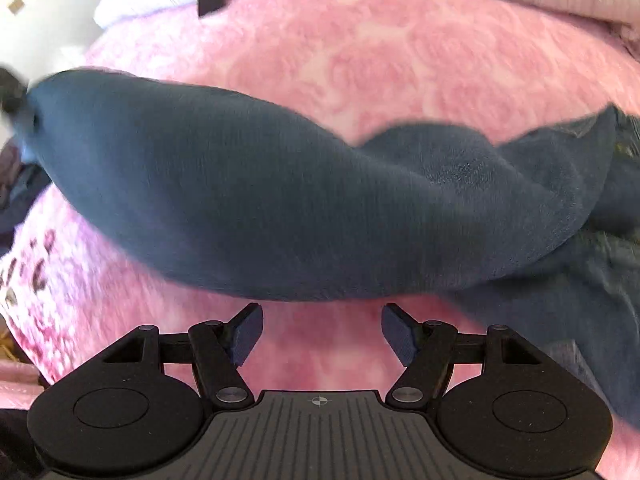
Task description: Fold clothes
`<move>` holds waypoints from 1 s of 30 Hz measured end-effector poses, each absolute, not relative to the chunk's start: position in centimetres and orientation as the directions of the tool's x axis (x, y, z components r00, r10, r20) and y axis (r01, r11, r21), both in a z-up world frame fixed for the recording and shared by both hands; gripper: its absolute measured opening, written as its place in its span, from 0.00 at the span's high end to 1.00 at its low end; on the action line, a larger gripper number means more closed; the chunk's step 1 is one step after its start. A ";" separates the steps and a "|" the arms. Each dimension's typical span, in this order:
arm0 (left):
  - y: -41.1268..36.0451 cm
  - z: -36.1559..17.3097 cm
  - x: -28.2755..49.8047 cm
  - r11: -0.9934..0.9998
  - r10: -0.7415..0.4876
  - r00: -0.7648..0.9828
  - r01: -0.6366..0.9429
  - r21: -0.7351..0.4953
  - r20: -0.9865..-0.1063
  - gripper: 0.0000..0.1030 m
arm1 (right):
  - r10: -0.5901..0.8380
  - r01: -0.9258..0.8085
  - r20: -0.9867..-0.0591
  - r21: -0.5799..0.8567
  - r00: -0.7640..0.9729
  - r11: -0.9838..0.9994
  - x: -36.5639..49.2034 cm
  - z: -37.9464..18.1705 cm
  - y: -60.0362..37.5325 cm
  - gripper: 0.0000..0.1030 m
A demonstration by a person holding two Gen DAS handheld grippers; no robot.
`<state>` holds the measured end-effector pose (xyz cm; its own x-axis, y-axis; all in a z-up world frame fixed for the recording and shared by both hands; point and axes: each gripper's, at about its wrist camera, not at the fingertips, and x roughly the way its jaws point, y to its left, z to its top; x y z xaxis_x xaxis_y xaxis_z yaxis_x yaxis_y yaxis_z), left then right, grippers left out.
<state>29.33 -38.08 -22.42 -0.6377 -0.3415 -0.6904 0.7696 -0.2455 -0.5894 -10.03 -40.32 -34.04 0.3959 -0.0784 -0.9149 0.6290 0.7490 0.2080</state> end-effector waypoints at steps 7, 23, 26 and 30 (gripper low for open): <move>-44.1 -24.1 36.4 0.093 -0.465 -0.453 0.830 -0.550 -0.761 0.89 | -0.015 0.506 -0.863 0.282 0.505 0.815 -4.3 -34.4 -42.8 0.33; -34.9 -30.6 27.7 -0.346 -0.377 -0.150 0.938 -0.011 -0.914 0.53 | 0.041 0.443 -0.788 0.388 0.615 0.808 2.3 -29.5 -46.8 0.33; -32.4 -34.1 24.3 -0.512 -0.345 -0.092 0.853 0.105 -0.934 0.52 | 0.015 0.423 -0.842 0.286 0.540 0.860 3.2 -32.0 -45.2 0.33; -30.7 -37.2 22.4 -0.609 -0.325 -0.008 0.766 0.203 -0.946 0.77 | -0.089 0.393 -0.904 0.092 0.419 0.915 2.4 -34.7 -42.7 0.33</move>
